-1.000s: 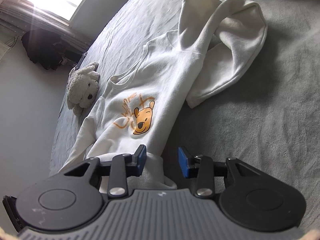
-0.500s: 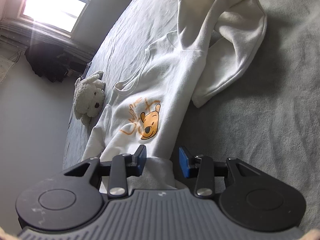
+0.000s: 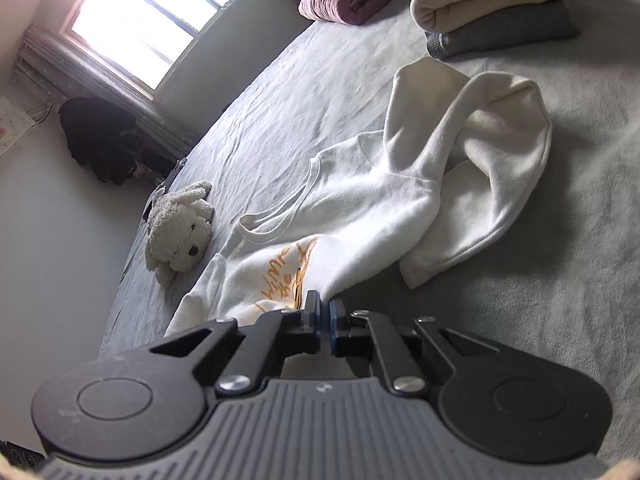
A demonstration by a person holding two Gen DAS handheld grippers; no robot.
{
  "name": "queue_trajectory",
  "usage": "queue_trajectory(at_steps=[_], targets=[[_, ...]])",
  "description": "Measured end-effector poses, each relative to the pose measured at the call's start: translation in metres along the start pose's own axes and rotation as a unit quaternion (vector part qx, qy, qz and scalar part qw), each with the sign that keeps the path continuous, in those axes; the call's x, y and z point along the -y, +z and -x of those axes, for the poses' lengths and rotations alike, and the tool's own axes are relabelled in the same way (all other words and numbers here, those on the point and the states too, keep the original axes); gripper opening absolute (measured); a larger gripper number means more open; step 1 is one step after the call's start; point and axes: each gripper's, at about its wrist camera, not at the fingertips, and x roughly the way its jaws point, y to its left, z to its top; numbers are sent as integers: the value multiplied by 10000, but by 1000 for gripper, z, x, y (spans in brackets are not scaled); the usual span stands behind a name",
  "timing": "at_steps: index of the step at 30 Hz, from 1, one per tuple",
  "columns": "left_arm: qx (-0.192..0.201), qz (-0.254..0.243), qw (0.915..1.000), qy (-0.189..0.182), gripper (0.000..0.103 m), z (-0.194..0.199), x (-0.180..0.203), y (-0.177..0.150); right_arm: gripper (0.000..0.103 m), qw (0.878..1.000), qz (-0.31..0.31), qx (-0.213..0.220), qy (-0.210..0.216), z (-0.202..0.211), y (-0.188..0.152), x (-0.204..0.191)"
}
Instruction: Fold clothes
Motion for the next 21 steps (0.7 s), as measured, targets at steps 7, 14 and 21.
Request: queue_trajectory(at_steps=[7, 14, 21], targets=[[175, -235, 9985, 468, 4, -17, -12, 3, 7, 9966, 716, 395, 130, -20, 1, -21], [10, -103, 9984, 553, 7, -34, -25, 6, 25, 9962, 841, 82, 187, -32, -4, -13], [-348, -207, 9983, 414, 32, -37, -22, -7, 43, 9966, 805, -167, -3, -26, -8, -4]])
